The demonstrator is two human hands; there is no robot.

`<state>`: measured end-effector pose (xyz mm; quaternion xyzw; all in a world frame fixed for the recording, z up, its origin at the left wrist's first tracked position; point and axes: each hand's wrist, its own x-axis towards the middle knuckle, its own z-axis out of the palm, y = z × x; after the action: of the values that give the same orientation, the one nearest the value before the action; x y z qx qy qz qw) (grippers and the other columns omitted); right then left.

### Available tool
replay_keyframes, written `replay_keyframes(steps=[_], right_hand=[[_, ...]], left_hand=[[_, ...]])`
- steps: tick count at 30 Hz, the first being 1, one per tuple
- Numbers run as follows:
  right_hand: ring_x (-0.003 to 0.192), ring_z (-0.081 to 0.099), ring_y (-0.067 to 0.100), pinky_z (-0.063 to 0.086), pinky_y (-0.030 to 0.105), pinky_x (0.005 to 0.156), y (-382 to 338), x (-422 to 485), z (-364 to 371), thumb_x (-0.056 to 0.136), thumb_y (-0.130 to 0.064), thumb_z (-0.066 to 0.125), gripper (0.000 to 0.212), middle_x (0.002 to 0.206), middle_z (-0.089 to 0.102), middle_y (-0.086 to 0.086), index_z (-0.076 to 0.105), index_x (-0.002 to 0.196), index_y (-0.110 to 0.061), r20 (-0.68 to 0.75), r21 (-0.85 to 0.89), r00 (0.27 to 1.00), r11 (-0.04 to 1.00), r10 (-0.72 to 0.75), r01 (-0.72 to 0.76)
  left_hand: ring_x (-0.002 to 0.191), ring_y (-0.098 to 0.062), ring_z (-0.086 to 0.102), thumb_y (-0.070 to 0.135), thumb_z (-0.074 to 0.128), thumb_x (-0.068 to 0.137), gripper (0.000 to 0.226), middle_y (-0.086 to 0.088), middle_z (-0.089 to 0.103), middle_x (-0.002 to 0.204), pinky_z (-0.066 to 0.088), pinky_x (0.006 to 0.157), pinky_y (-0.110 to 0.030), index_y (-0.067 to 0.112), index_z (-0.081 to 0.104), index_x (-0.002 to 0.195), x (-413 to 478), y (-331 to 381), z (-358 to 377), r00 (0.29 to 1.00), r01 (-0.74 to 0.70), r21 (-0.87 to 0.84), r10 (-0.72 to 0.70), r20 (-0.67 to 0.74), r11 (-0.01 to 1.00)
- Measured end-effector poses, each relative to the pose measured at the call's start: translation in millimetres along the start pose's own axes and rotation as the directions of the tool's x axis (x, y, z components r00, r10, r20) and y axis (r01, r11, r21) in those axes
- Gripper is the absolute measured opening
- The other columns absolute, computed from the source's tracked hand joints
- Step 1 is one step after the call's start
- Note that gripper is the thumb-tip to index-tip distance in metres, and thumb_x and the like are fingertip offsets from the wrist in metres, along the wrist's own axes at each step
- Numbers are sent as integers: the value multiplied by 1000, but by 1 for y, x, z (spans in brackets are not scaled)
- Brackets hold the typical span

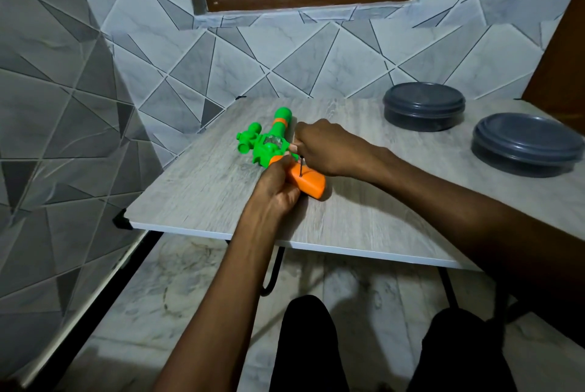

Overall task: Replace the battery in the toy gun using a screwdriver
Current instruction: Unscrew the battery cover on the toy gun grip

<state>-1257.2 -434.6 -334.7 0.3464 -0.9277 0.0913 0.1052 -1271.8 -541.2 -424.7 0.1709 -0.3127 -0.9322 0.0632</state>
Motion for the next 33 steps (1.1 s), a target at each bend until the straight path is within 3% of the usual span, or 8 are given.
replay_keyframes(steps=[3,9,14,17,20,23,27,33], right_hand=[[107,54,44,32,37,71,-3,-6,5,101,-40,40,42,120,55,26,45,121,-4,-54,-6,998,1000,12,-12],[100,57,38,41,37,69,2,-6,6,82,-9,56,22,109,60,16,52,104,-8,3,-17,997,997,-76,76],[105,51,33,41,40,83,3,-7,-1,84,-4,52,30,115,52,17,53,114,-4,121,57,983,989,-140,134],[104,54,37,44,44,83,5,-5,2,96,-20,45,22,112,55,19,52,110,-5,102,38,988,993,-117,113],[102,57,41,40,39,72,5,-7,4,100,-32,40,29,113,58,21,50,112,-8,-8,-90,1000,996,-26,25],[100,57,42,37,37,68,5,-5,3,92,-20,49,28,113,58,21,46,118,-8,14,-69,999,997,-38,39],[99,55,31,39,36,72,5,-3,-2,83,-6,57,34,110,55,14,48,115,-9,121,51,985,992,-123,118],[85,50,22,45,38,76,13,-5,-15,77,4,55,33,89,51,0,56,105,-14,86,145,982,977,-171,157]], left_hand=[[107,-27,60,7,38,103,25,-18,61,116,37,111,-45,7,57,120,-6,2,1,999,39,35,-40,36,999],[107,-26,55,3,37,102,22,-18,57,114,31,115,-47,6,57,94,1,0,-2,997,36,-5,-35,64,999],[67,-19,69,0,30,102,34,-11,72,69,42,99,-43,10,61,91,-9,2,0,994,42,37,-45,95,998],[55,-17,70,5,33,103,31,-10,71,62,44,92,-43,7,59,87,-14,2,1,995,51,61,-56,86,997],[76,-22,68,6,37,102,25,-13,72,73,43,103,-42,5,60,91,-11,2,2,996,56,35,-58,67,998],[105,-28,60,6,36,102,24,-19,64,112,32,114,-45,4,59,110,-7,1,1,999,38,11,-39,30,999],[77,-22,62,4,36,102,22,-15,66,81,34,112,-46,6,57,94,-9,1,1,1000,30,32,-30,-2,999],[100,-26,55,2,40,100,23,-18,55,113,34,113,-48,5,53,118,-3,1,2,1000,6,16,-6,7,1000]])
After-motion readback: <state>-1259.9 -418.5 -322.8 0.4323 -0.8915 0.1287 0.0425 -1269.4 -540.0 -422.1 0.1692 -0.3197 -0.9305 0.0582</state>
